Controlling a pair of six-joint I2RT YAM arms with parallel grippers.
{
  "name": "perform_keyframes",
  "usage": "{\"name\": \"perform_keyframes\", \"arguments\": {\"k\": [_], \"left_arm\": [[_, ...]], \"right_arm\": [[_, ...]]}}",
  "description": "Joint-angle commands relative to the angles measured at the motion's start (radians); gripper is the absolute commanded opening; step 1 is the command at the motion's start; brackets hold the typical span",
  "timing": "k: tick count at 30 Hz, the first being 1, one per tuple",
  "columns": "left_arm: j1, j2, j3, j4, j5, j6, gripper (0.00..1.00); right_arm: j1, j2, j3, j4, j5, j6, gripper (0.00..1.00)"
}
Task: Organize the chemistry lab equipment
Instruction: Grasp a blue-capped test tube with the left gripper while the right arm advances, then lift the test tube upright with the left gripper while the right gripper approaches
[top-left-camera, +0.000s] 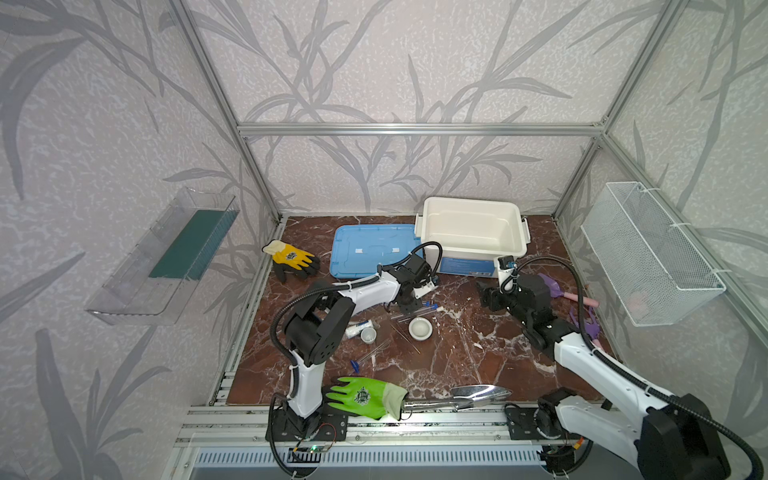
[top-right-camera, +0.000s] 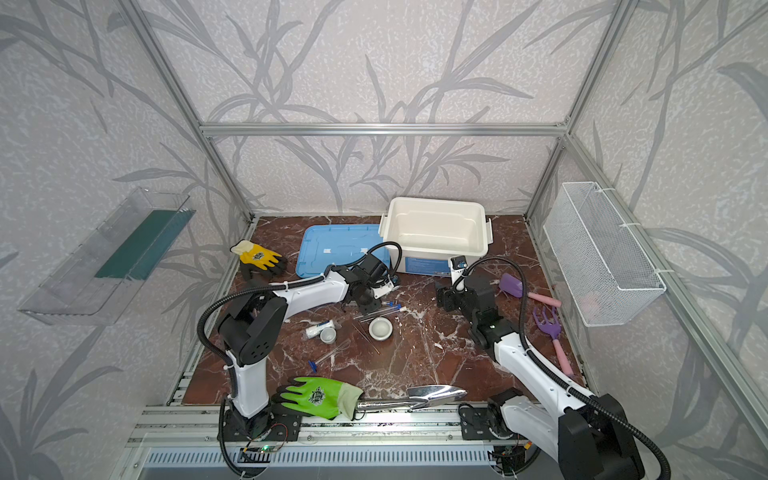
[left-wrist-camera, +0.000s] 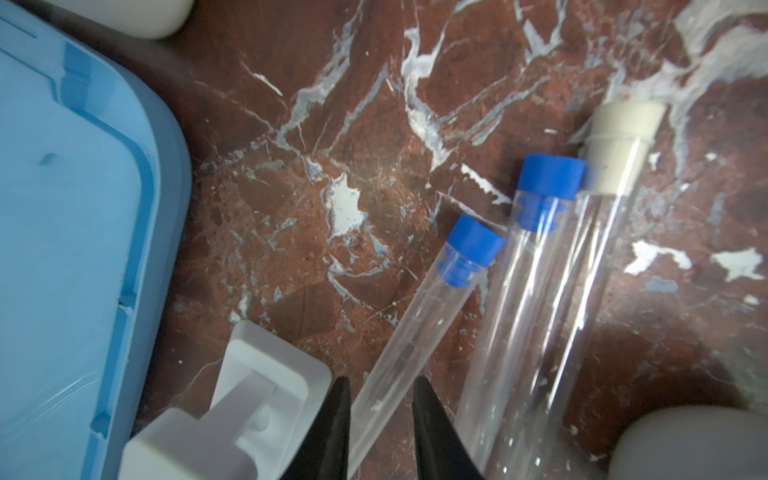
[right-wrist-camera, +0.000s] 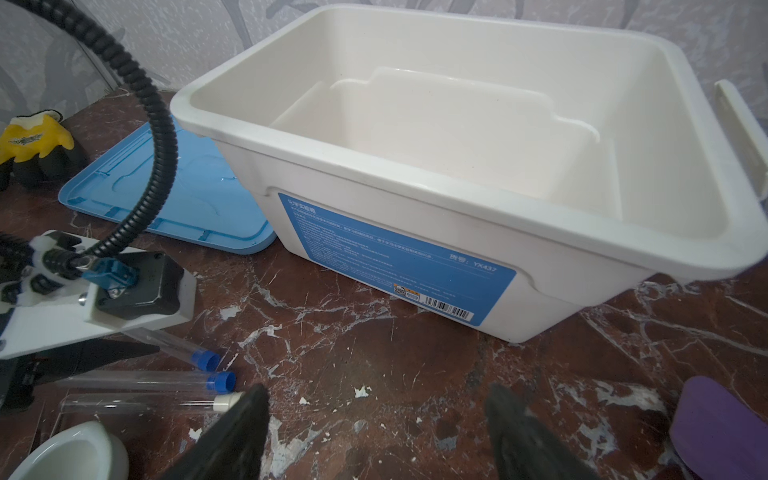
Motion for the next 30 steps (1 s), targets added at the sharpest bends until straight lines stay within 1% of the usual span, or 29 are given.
{"name": "perform_keyframes", "arguments": {"k": [1, 10, 17, 21, 30], "left_arm": [[-0.001, 0.026, 0.026, -0.003, -0.015, 0.034, 0.29], [0.001, 0.054, 0.028, -0.015, -0.018, 0.043, 0.29], [0.001, 0.062, 0.031, -0.017, -0.014, 0.043, 0.23], [-0.001, 0.060, 0.044, -0.022, 0.010, 0.023, 0.20], [0.000, -0.010, 0.039, -0.022, 0.051, -0.011, 0.19]], "right_arm": [[0.005, 0.011, -0.008, 0.033, -0.014, 0.006, 0.81], [0.006, 0.029, -0.009, 0.041, -0.012, 0.007, 0.81], [0.006, 0.039, -0.012, 0.047, -0.006, 0.008, 0.81], [0.005, 0.041, -0.012, 0.051, -0.003, 0.011, 0.81], [0.005, 0.037, -0.012, 0.045, -0.003, 0.016, 0.81]]}}
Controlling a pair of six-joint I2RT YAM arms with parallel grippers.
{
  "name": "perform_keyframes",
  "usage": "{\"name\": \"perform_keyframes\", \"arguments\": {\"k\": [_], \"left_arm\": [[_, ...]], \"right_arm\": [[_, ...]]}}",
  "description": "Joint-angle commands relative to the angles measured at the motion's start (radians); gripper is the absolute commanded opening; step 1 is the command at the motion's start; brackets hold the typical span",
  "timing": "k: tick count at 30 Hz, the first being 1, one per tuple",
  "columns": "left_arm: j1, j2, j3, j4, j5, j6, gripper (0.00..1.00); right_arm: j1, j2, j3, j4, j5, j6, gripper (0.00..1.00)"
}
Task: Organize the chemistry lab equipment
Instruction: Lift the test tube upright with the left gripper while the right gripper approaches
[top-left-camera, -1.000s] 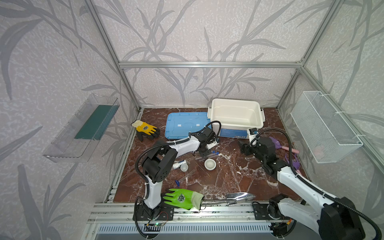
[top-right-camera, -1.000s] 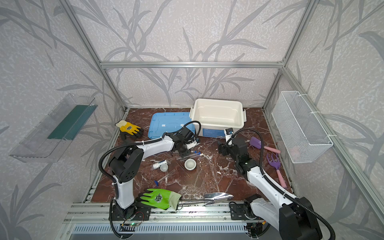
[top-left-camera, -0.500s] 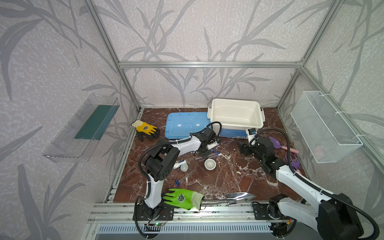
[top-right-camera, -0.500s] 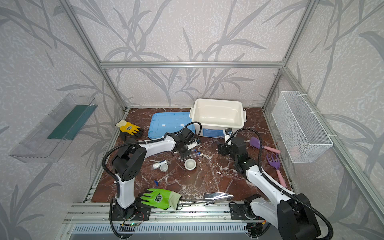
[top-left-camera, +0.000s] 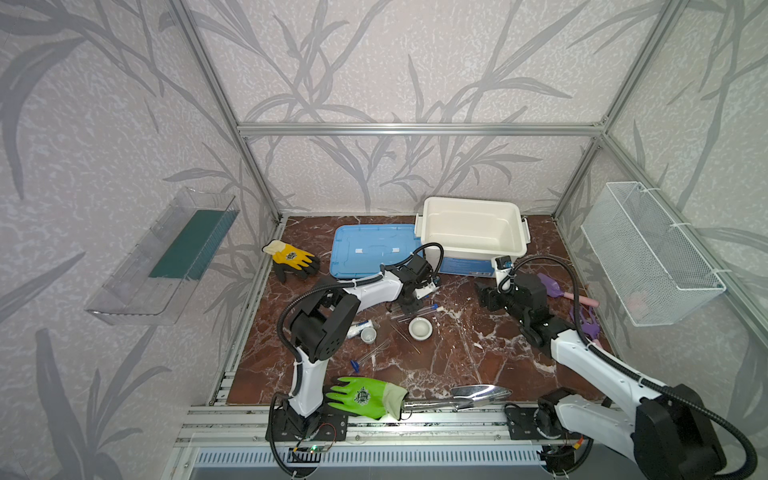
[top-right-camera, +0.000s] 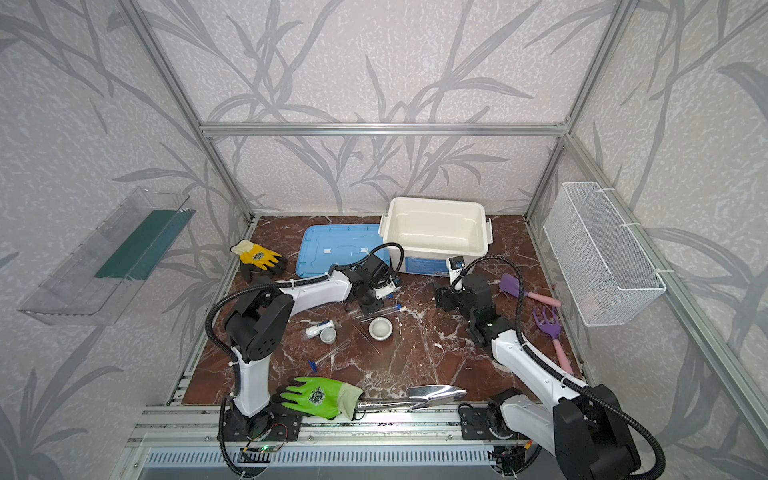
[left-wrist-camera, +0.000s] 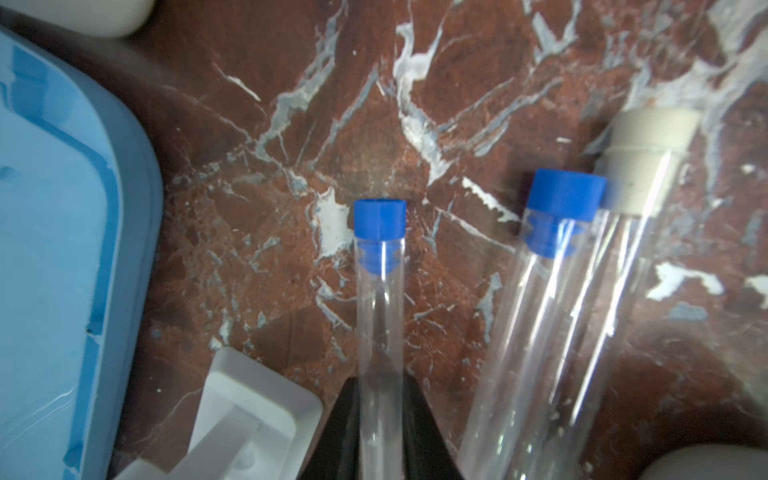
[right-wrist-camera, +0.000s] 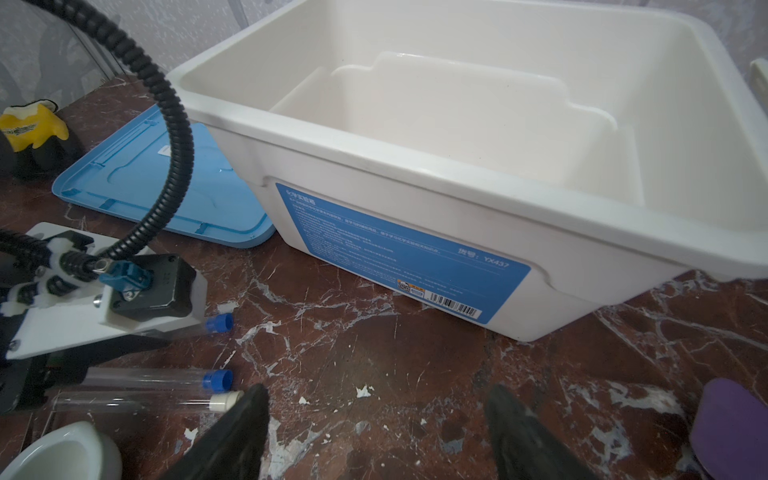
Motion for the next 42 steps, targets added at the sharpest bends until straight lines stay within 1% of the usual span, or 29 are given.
{"name": "perform_keyframes", "arguments": {"k": [1, 6, 10, 13, 16, 17, 19, 22, 26, 30, 33, 38, 42], "left_arm": [[0.000, -0.059, 0.018, -0.016, 0.035, -0.018, 0.19], [-0.001, -0.104, 0.005, 0.014, 0.035, -0.033, 0.19], [-0.001, -0.157, -0.002, 0.024, 0.055, -0.055, 0.19], [-0.001, -0.221, -0.024, 0.027, 0.069, -0.078, 0.19], [0.000, -0.319, -0.068, 0.047, 0.080, -0.123, 0.19], [-0.001, -0.350, -0.086, 0.060, 0.080, -0.141, 0.19], [0.000, -0.422, -0.138, 0.108, 0.071, -0.186, 0.19], [0.002, -0.530, -0.249, 0.233, 0.145, -0.247, 0.20], [0.011, -0.627, -0.329, 0.312, 0.183, -0.323, 0.20], [0.014, -0.693, -0.397, 0.366, 0.191, -0.401, 0.20], [0.013, -0.751, -0.444, 0.419, 0.187, -0.444, 0.21], [0.013, -0.820, -0.484, 0.452, 0.202, -0.468, 0.21], [0.012, -0.856, -0.518, 0.464, 0.193, -0.485, 0.21]], "right_arm": [[0.005, -0.004, -0.010, 0.016, 0.003, 0.017, 0.81], [0.005, -0.015, -0.005, 0.005, -0.005, 0.027, 0.81], [0.005, -0.057, -0.001, -0.031, -0.020, 0.038, 0.81], [0.005, -0.095, 0.005, -0.074, -0.074, 0.041, 0.81], [0.004, -0.114, 0.017, -0.100, -0.142, 0.062, 0.81], [0.004, -0.114, 0.021, -0.102, -0.174, 0.071, 0.81], [0.004, -0.104, 0.043, -0.104, -0.276, 0.084, 0.81], [0.006, -0.059, 0.104, -0.108, -0.475, 0.102, 0.81], [0.010, -0.039, 0.161, -0.085, -0.627, 0.144, 0.79], [0.031, -0.033, 0.248, -0.103, -0.778, 0.137, 0.79], [0.078, -0.007, 0.326, -0.189, -0.784, 0.094, 0.77], [0.117, 0.070, 0.403, -0.196, -0.763, 0.149, 0.71], [0.154, 0.146, 0.489, -0.232, -0.731, 0.158, 0.66]]}}
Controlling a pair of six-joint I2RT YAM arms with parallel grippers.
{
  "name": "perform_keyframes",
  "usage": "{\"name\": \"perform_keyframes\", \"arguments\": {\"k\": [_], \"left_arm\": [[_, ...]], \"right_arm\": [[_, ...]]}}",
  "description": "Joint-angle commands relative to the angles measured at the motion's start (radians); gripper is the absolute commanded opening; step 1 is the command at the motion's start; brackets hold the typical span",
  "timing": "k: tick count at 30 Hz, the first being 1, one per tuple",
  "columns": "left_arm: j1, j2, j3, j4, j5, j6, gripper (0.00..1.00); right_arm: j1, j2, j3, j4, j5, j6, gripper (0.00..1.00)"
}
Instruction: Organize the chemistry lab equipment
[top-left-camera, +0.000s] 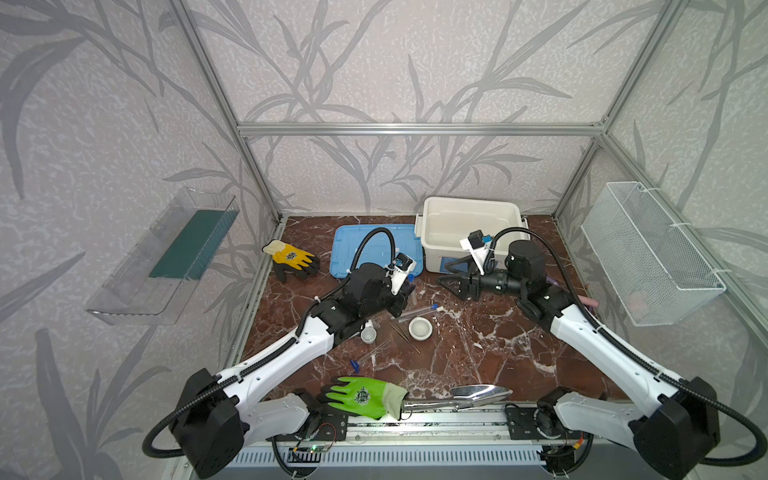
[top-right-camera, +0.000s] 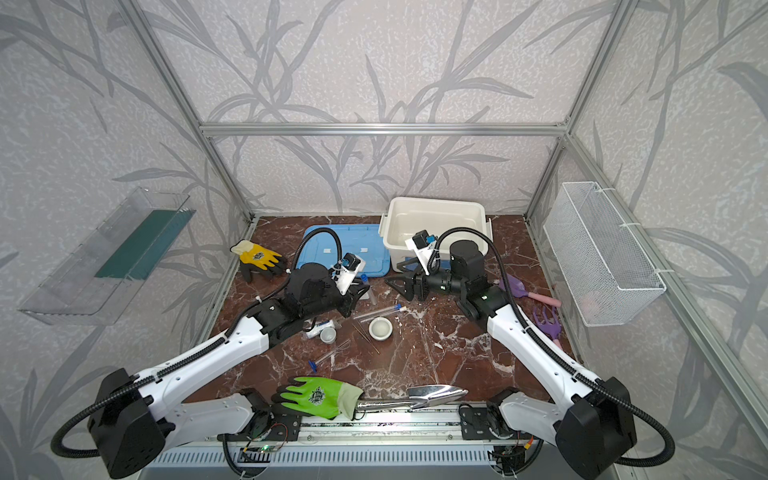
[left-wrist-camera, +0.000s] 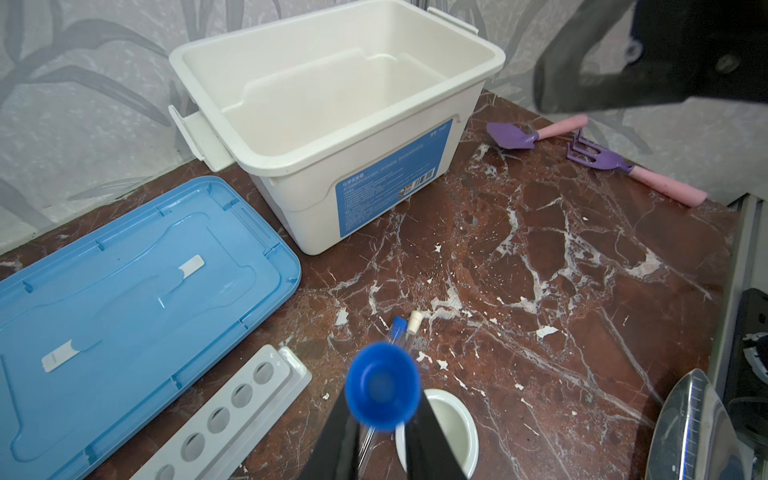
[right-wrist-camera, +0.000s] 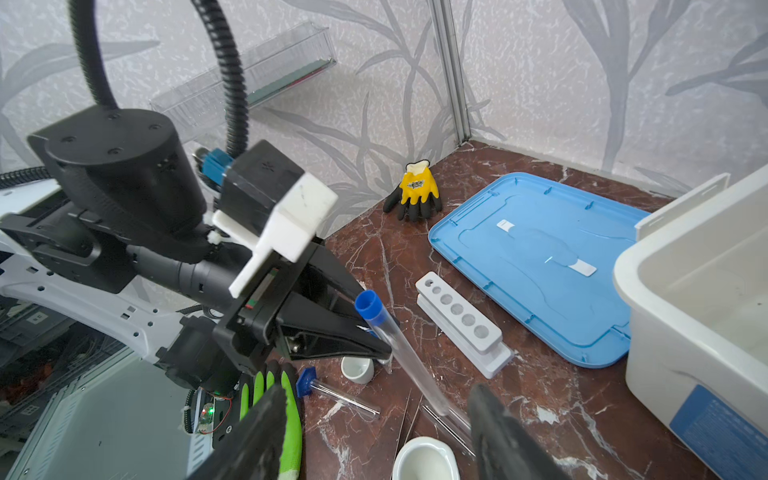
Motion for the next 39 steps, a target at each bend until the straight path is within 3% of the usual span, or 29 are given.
{"name": "perform_keyframes", "arguments": {"k": [1, 7, 18, 25, 29, 34, 39], "left_arm": [[0.005, -0.035, -0.035, 0.043, 0.009, -0.039, 0.21], [0.004, -0.050, -0.067, 0.056, -0.009, -0.028, 0.21], [0.007, -0.002, -0.084, 0.100, -0.047, -0.017, 0.18], [0.011, 0.060, -0.089, -0.023, -0.145, -0.054, 0.26], [0.011, 0.132, -0.034, -0.183, -0.236, -0.115, 0.34], [0.012, 0.214, 0.002, -0.252, -0.232, -0.180, 0.41], [0.002, 0.318, 0.059, -0.277, -0.154, -0.233, 0.42]], "right_arm": [[0.036, 0.050, 0.075, -0.051, 0.018, 0.013, 0.66], [0.106, 0.097, 0.163, -0.225, 0.161, -0.124, 0.65], [0.119, 0.103, 0.152, -0.317, 0.300, -0.181, 0.64], [0.117, 0.112, 0.106, -0.303, 0.372, -0.159, 0.63], [0.101, 0.129, 0.090, -0.279, 0.403, -0.137, 0.63], [0.069, 0.145, 0.051, -0.213, 0.404, -0.090, 0.62], [0.057, 0.164, 0.041, -0.187, 0.393, -0.073, 0.61]]}}
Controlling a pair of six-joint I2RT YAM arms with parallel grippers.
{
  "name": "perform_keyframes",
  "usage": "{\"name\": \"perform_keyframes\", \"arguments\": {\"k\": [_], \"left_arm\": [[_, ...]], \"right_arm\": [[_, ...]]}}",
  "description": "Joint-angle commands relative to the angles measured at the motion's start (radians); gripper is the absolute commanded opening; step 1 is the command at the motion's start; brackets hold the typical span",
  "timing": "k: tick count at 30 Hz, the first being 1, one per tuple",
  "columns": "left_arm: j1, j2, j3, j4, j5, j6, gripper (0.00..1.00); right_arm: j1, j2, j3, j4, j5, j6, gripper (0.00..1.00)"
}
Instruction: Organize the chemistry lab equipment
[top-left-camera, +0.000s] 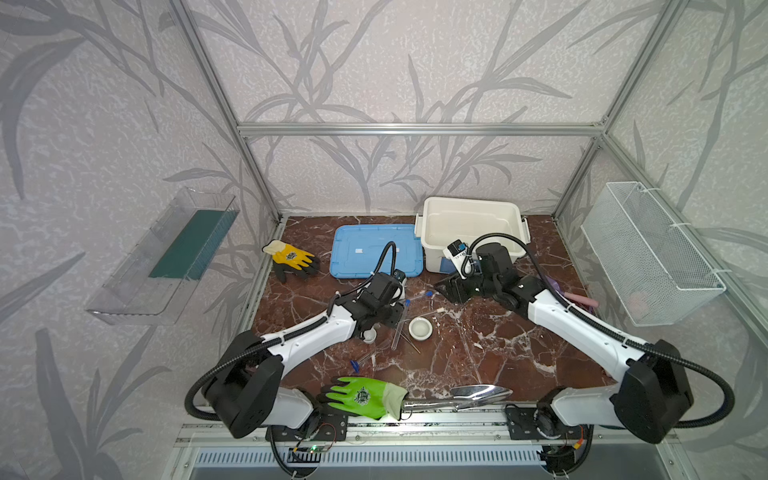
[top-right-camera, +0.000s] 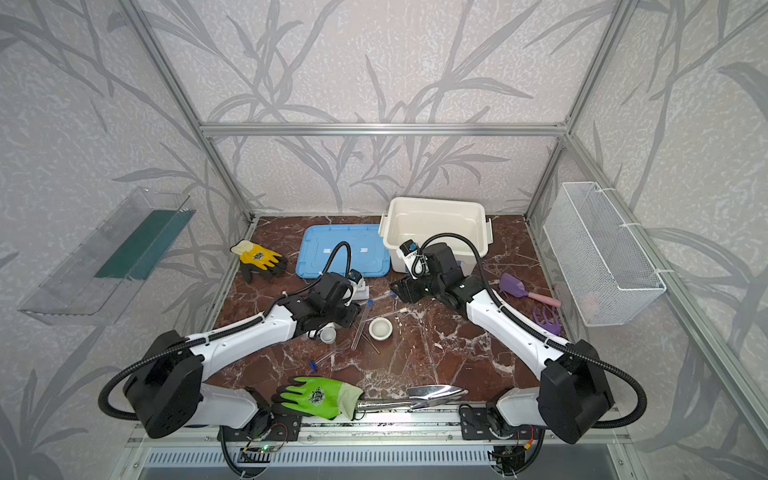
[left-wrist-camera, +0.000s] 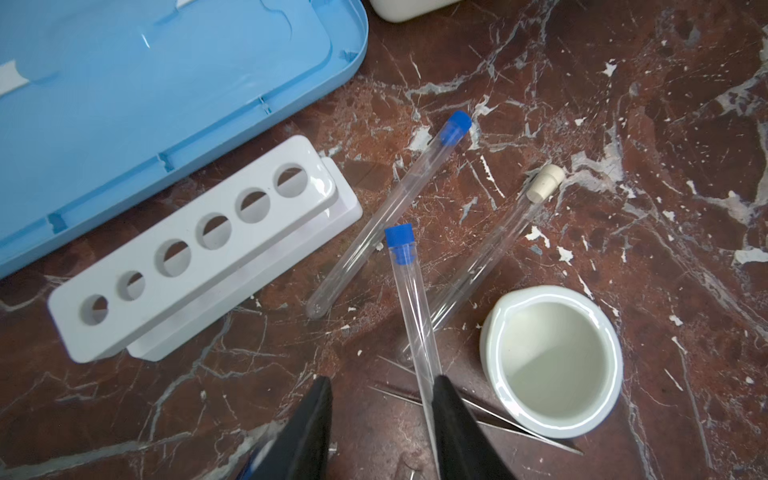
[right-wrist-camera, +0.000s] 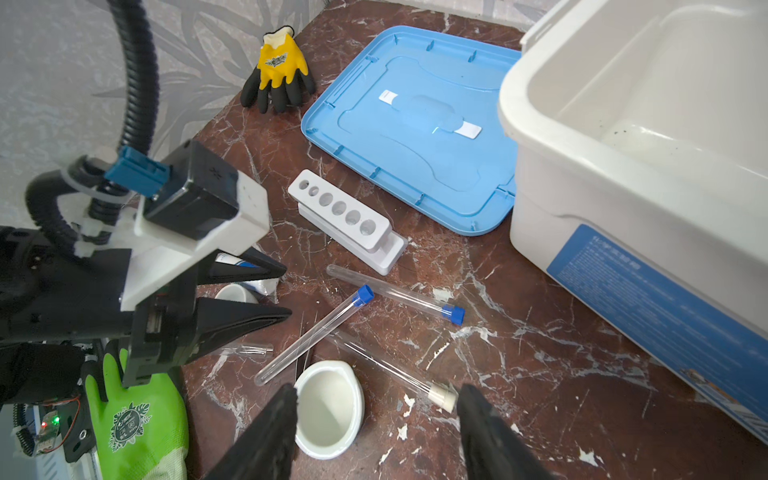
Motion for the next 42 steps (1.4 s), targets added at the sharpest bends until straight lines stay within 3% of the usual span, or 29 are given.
{"name": "perform_keyframes", "arguments": {"k": [1, 11, 24, 35, 42], "left_arm": [[-0.013, 0.053, 0.055, -0.046, 0.040, -0.065, 0.42], [-0.031, 0.161, 0.091, -0.025, 0.073, -0.058, 0.42], [-0.031, 0.233, 0.133, -0.007, 0.040, -0.063, 0.41], [-0.029, 0.272, 0.146, -0.006, 0.037, -0.055, 0.35], [-0.030, 0.274, 0.154, -0.008, 0.039, -0.049, 0.25]], "right_arm": [[-0.008, 0.006, -0.014, 0.052, 0.001, 0.023, 0.62], [-0.054, 0.009, -0.054, 0.117, -0.025, 0.069, 0.61], [-0.064, 0.027, -0.070, 0.159, -0.048, 0.089, 0.61], [-0.070, 0.025, -0.085, 0.174, -0.050, 0.097, 0.61], [-0.072, 0.019, -0.103, 0.191, -0.049, 0.105, 0.61]]}}
